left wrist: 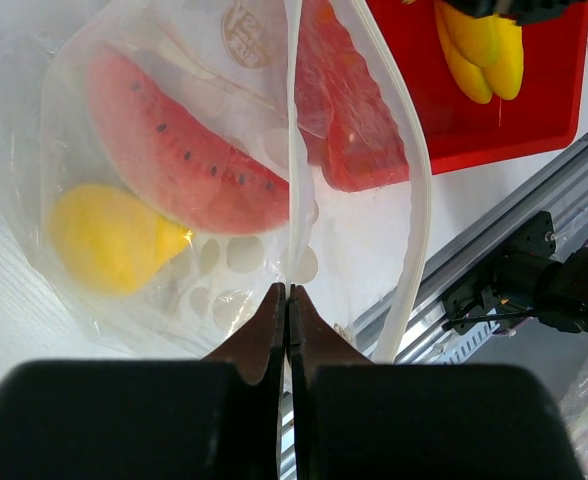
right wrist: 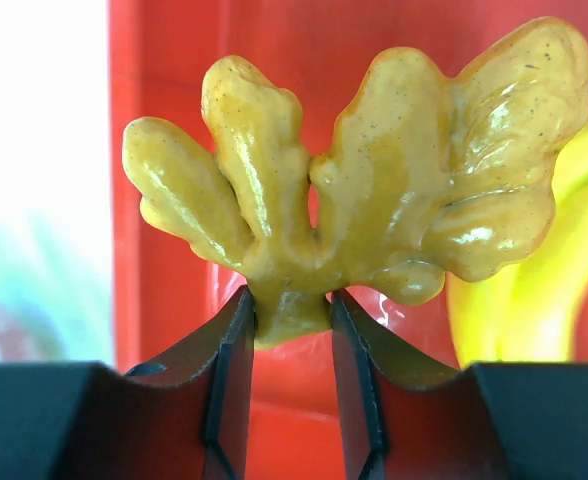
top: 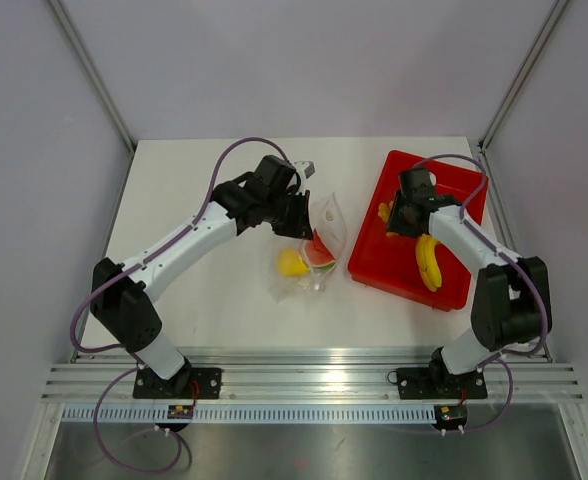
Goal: Place the food in the zip-top bag and seal the zipper
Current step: Pick up the fake vegetable from the bin, then place the fake vegetable in the zipper food storage bag.
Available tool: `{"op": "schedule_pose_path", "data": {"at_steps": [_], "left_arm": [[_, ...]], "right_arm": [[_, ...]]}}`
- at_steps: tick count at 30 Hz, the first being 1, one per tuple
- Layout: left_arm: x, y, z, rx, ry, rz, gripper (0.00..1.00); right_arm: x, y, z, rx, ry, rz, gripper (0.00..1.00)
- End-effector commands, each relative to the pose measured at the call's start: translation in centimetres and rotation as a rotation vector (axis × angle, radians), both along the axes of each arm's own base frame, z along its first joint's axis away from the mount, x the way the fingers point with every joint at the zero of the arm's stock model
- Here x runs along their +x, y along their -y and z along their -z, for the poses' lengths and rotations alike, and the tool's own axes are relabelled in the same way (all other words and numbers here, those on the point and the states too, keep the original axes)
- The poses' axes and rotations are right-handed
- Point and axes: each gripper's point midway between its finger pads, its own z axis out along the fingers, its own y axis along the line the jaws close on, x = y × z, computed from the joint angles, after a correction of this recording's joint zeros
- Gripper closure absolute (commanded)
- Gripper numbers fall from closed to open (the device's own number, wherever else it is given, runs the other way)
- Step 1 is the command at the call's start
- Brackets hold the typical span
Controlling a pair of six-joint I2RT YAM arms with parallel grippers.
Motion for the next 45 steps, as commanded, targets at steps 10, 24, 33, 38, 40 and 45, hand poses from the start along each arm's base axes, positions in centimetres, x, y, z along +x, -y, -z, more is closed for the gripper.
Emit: {"op": "schedule_pose_path", "data": {"at_steps": [10,24,33,38,40,45], "left_arm": [[1.1,0.7,-4.0,-0.057,0.095,-0.001,1.0],[1.8,1.9,-4.4,-0.078,0.085,0.011,1.0],[1.8,2.6,-4.1,-0.095,0.064,0.025,1.0],[1.8,2.8,-4.1,-0.107,0.062,0.028,1.0],[1.6,3.1,-4.0,-0.116,0.055,0.039,1.0],[1.5,3.3,-3.5,-0.108,0.044,0.046,1.0]], "right_arm": [[-4.7,0.8,-12.6,0.052,0.189,-0.007,1.0],[-9.2,-9.1,-19.9,0.095,0.229,-0.287,1.0],[-12.1,-11.8,-13.6,0.017,0.037,-0.409,1.0],[-12.2,-10.8,-12.0,-0.055,-0.012,-0.391,1.0],[-12.1,-10.4,-12.3,-0.075,-0.014,-0.382,1.0],[-11.0,-10.7,-14.4,-0.091,0.035,-0.361,1.0]]}}
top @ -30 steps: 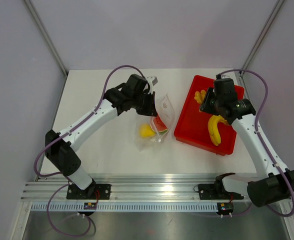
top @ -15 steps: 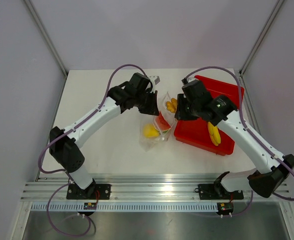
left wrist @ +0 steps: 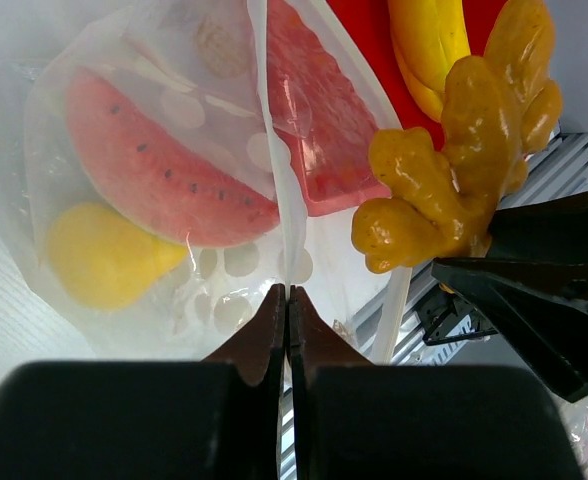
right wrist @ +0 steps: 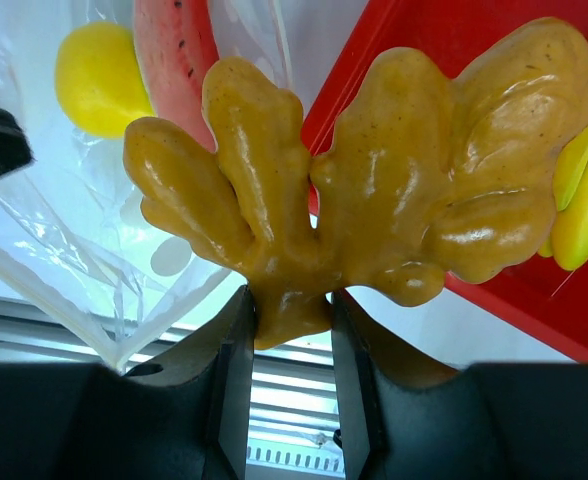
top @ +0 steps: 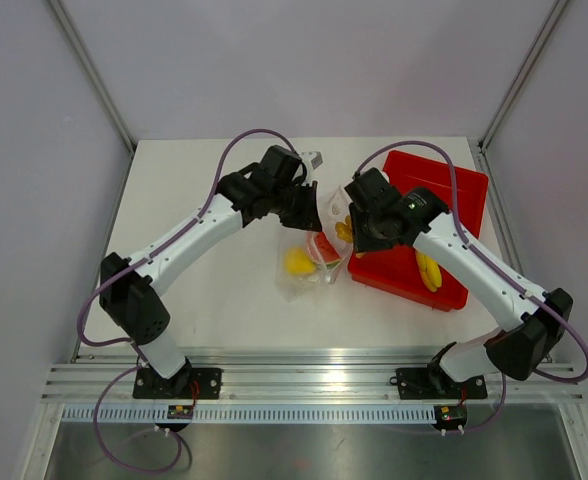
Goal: Place the food in the zip-top bag and seal the zipper
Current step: Place the fake vegetable in the zipper food storage bag.
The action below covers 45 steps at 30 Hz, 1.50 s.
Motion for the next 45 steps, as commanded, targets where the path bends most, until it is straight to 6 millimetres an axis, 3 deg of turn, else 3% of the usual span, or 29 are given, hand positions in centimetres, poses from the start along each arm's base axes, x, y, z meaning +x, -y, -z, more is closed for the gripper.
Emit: {"op": "schedule_pose_path", "data": {"at_steps": [1,7,12,15,24,30,37,45], "left_arm": [[0.5,1.4,-1.3,-0.057,0.032,0.024,1.0],[0.4,1.4,-0.9,-0.055,0.027,0.023,1.0],[0.5,1.3,-0.8,-0.048,0.03,0.02,1.0],[0.5,1.1,-1.1,-0.041,0.039,0.021,1.0],[0.3,0.9,-1.6,-0.048,0.047,0.025,1.0],[0.1,1.0,-2.0,-0.061,0.05,0.032,1.0],[-0.4,1.6,-2.2,-0.097,0.03,0.059,1.0],[-0.7,2.4,-1.9,-0.104,0.021,0.074,1.0]], "right_arm": [[1.2,-0.4,-3.2,0.014,0.092,0.025,1.0],[2.9,-2.0,-5.6,0.073,0.159,0.03,1.0],[3.7,-3.2,-5.7,0.125,0.178,0.039,1.0],[3.5,-3.4,-4.3,0.109,0.139,0.03,1.0],[2.7,-0.9,1.1,-0.079,0.038,0.062,1.0],[2.4,0.2,2.5,-0.152,0.008,0.073,1.0],[2.2,-0.1,1.5,-0.179,0.021,0.047,1.0],[2.2,-2.1,-0.4,-0.18,0.052,-0.001,1.0]]}}
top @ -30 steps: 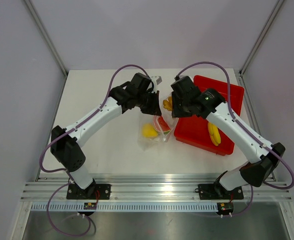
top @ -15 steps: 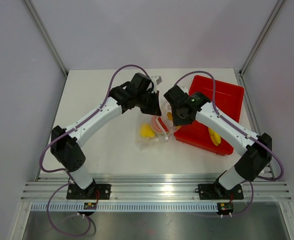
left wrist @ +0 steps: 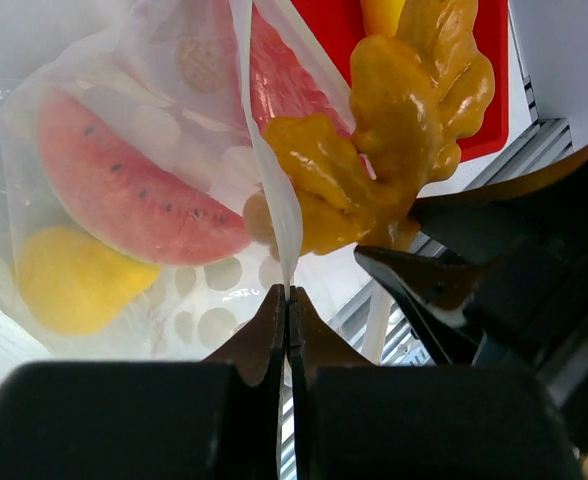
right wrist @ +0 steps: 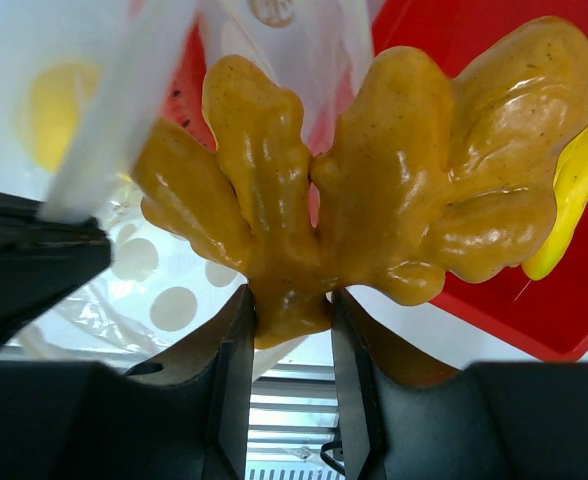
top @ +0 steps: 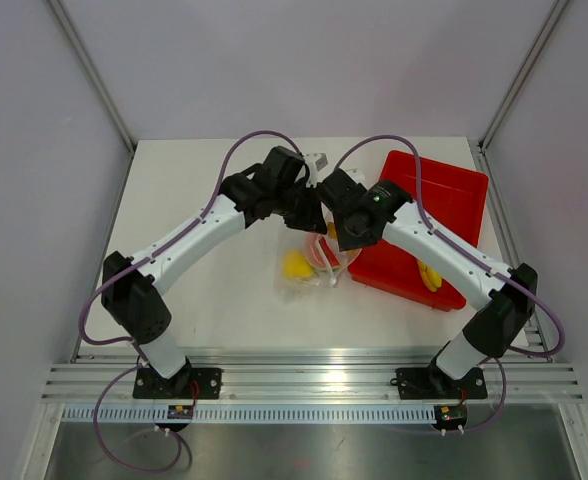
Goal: Place the food in the zip-top bag and seal the zipper
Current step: Place the fake vegetable in the zipper food storage bag.
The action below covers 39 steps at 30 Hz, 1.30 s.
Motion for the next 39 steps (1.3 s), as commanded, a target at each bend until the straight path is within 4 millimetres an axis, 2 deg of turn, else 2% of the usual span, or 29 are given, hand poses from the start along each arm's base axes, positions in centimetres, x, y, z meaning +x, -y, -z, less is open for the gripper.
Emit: {"op": "schedule_pose_path", "data": {"at_steps": [1,6,15,17,19,25,30,38,39], "left_arm": [[-0.1,1.3,-1.7,-0.069,0.036,0.032,1.0],[-0.2,1.2,-1.6,-0.07,0.036,0.03,1.0],[-0.2,1.0,-1.5,-0.063,0.043,0.028,1.0],[-0.1,1.0,-1.2,-0.058,0.038,0.029,1.0],[-0.1,1.1,-1.1,-0.059,0.035,0.031,1.0],[0.0,1.4,-0.9,-0.066,0.027,0.031,1.0],[-0.1,1.5,-0.4,-0.066,0.016,0.037,1.0],[-0.3,1.5,-0.3,-0.075,0.01,0.038,1.0],[-0.3,1.6,-0.2,-0.076,0.011,0.04,1.0]], "right_arm": [[0.4,-0.6,-1.5,-0.024,0.043,-0.015,1.0],[0.4,-1.6,-1.2,-0.024,0.036,-0.034,1.0],[-0.8,-3.0,2.5,0.021,-0.052,-0.072,1.0],[-1.0,-3.1,2.7,0.019,-0.058,-0.079,1.0],[-1.0,-3.1,2.6,0.023,-0.056,-0.086,1.0],[-1.0,-4.3,0.7,0.09,-0.018,-0.116,1.0],[-1.1,-4.6,-0.4,0.1,0.013,-0.123,1.0],[-1.5,-6.1,0.2,0.099,-0.014,-0.175,1.0],[-1.5,-6.1,0.2,0.089,-0.017,-0.176,0.96]]}}
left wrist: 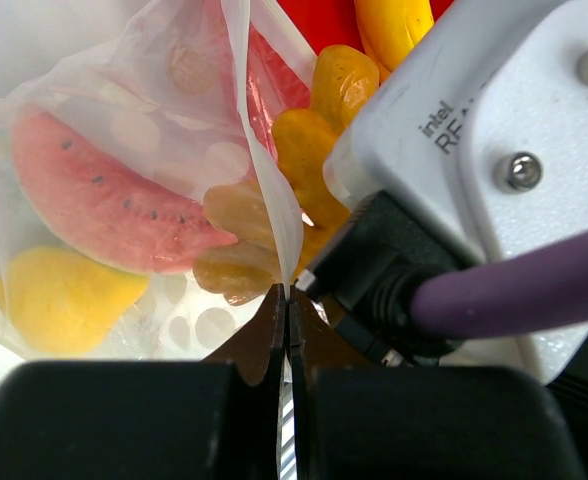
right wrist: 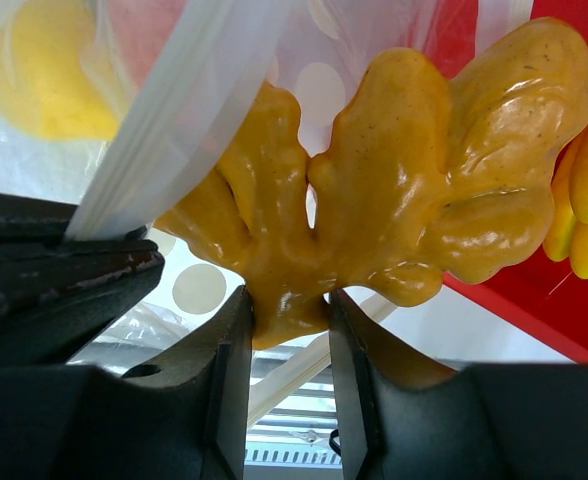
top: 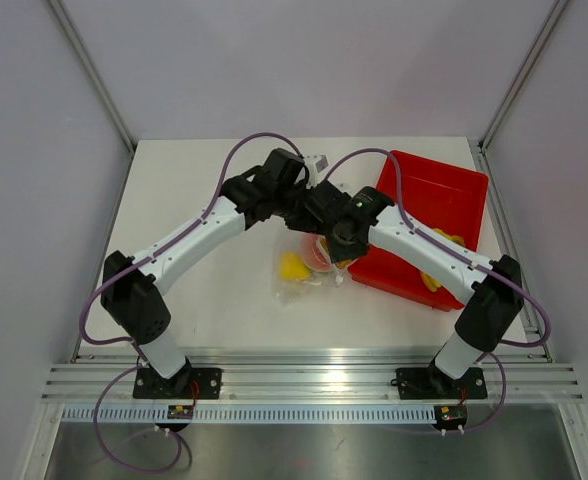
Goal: Place the food in the zip-top bag and seal the zipper
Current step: Place the fake vegetable in the zipper food storage bag.
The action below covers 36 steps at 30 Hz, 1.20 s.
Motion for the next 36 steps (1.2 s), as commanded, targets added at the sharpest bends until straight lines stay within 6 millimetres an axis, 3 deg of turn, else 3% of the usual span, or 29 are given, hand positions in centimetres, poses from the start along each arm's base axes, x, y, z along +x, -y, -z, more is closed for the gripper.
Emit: {"op": "schedule_pose_path", "data": {"at_steps": [1,4,9,10,11,19,26,31,36], "left_arm": [[-0.1,1.1,-0.8,-0.059,0.015,0.027,1.0],[-0.1,1.1,-0.8,-0.057,0.019,0.029,1.0],[-0.1,1.2,-0.7,-0.064,0.016,0.028,1.0],[-0.2,1.2,-0.6,-0.063,0.015,0.028,1.0],[-0.2,1.2,-0.6,-0.064,0.013,0.03,1.0],[0.0,1.6,-0.8,-0.074,0.012,0.035,1.0],[0.0,1.4,-0.8,-0.066,0.015,0.028,1.0],[-0.2,1.2,-0.8,-0.071,0.016,0.023,1.0],[-0.3,1.2,-0.8,-0.072,0.018,0.026,1.0]], "right_arm": [[0.3,-3.5,-2.7,0.083,0.078,-0.1,0.94],[0.4,-3.1,-2.3,0.053,0.077,-0.093,0.77],[0.4,-2.4,-2.1,0.021,0.084,-0.078,0.66],[0.5,-2.2,-2.1,0.013,0.087,-0.074,0.54],[0.4,-2.0,-2.0,0.006,0.085,-0.07,0.49],[0.1,-1.9,-3.4,0.048,0.109,-0.067,0.44],[-0.3,-1.5,-5.8,0.106,0.156,-0.064,0.52],[-0.1,0.6,-8.4,0.139,0.266,0.022,0.53],[0.7,3.8,-8.8,0.253,0.291,0.174,0.46]]}}
